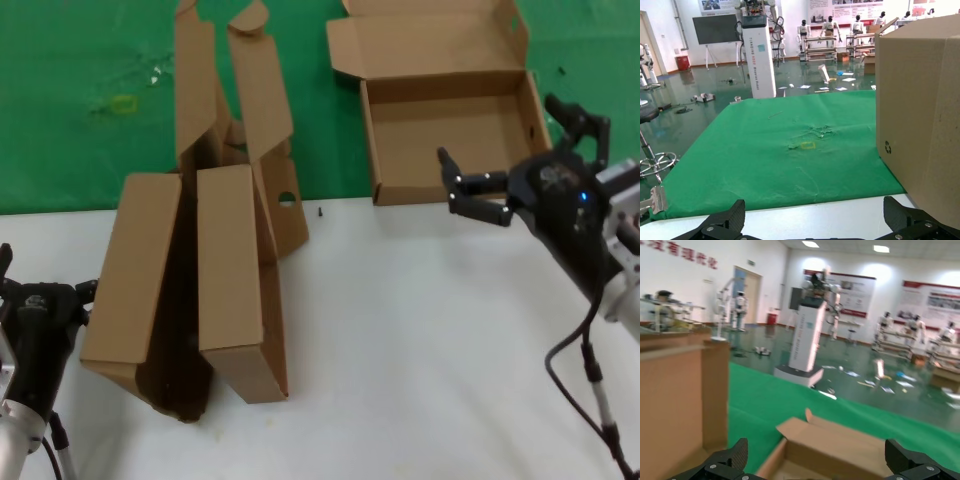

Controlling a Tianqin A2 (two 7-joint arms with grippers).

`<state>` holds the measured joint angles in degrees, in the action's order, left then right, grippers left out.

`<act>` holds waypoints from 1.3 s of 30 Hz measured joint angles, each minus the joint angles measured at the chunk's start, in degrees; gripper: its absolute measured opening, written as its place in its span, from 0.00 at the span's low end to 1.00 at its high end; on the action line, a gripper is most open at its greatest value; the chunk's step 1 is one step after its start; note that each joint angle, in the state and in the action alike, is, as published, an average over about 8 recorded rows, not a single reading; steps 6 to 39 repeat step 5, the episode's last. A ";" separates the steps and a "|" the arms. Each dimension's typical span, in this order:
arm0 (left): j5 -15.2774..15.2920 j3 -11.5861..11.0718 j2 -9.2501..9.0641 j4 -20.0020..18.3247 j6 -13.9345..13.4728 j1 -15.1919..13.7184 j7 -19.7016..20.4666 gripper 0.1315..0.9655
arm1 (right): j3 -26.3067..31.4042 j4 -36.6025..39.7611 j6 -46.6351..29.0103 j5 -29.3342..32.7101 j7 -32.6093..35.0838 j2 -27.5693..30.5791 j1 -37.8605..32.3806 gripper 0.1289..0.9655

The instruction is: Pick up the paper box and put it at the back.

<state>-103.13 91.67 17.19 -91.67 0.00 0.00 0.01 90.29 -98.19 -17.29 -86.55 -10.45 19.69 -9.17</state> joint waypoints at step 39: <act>0.00 0.00 0.00 0.00 0.00 0.00 0.00 0.99 | 0.26 1.25 3.31 -3.18 2.00 -0.48 1.78 1.00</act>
